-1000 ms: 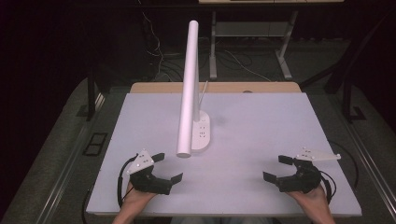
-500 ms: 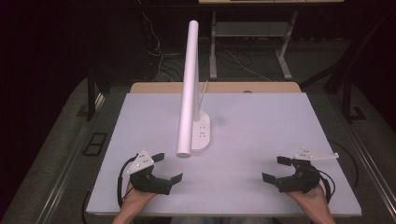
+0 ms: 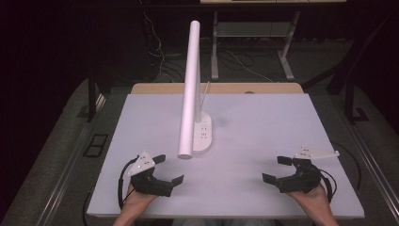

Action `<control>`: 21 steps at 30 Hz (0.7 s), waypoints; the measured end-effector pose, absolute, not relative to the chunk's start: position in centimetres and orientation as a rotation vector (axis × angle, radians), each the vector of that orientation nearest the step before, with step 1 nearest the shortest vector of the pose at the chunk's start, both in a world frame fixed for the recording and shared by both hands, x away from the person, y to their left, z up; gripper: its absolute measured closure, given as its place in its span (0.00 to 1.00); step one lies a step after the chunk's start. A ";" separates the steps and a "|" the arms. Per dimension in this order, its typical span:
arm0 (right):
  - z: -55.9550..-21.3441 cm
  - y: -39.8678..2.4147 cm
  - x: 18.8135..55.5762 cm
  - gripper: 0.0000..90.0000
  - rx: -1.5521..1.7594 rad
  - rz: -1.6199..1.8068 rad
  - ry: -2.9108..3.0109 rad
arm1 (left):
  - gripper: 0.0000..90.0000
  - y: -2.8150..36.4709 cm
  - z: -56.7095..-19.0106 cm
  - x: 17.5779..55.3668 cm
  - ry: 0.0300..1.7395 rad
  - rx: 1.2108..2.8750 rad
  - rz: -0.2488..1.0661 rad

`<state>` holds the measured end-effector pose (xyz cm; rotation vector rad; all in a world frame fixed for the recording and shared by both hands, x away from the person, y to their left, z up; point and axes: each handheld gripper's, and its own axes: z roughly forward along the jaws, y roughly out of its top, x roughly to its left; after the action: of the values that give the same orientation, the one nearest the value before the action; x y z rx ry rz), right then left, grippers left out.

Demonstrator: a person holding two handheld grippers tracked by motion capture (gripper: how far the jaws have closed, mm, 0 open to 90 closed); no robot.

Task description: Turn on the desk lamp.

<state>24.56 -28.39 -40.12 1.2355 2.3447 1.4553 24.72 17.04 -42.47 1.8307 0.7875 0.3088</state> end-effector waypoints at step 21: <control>-37.9 -27.3 27.4 0.00 1.190 1.470 2.425 | 0.00 17.2 -42.5 24.6 0.795 1.828 0.302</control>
<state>27.42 -27.28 -37.93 1.1903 2.4245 1.4695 24.64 17.21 -42.49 1.8283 0.7950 0.3017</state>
